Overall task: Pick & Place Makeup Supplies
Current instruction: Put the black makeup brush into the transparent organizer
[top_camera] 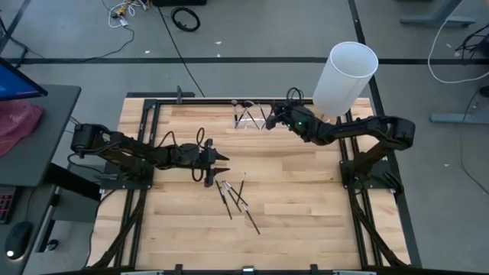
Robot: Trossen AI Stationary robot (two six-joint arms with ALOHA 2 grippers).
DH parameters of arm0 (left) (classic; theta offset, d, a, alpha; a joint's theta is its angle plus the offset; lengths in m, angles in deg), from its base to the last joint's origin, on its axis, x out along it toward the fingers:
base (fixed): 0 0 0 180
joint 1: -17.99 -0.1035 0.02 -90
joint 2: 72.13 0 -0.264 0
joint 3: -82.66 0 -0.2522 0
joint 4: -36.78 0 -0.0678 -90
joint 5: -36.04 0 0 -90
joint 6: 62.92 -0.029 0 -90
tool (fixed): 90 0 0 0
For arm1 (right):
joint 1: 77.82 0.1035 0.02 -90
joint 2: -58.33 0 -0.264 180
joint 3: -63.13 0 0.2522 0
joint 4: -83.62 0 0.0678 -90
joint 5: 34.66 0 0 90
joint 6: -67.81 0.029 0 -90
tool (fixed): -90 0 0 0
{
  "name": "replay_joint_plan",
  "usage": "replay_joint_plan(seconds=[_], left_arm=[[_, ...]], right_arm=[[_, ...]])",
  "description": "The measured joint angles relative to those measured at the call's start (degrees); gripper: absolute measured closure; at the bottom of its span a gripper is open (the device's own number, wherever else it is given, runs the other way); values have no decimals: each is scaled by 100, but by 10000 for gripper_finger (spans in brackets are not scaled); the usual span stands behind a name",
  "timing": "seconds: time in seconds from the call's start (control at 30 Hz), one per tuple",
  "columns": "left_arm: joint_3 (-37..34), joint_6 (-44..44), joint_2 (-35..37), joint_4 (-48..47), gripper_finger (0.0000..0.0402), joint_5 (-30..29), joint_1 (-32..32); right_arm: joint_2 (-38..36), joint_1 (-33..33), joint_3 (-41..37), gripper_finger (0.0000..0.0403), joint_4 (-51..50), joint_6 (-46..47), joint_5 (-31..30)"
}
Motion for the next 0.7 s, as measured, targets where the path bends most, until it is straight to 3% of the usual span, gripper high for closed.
replay_joint_plan(seconds=[0.27, 0.53, 0.7], left_arm=[[0, 4, 0, 40, 214, 0, -2], [0, 21, 0, 54, 214, 0, -1], [0, 127, 0, 54, 214, 0, 2]], right_arm=[[278, -61, 0, 346, 100, 382, 130], [200, -347, 1, 250, 79, 372, 133], [-22, -493, 2, 203, -22, 386, 468]])
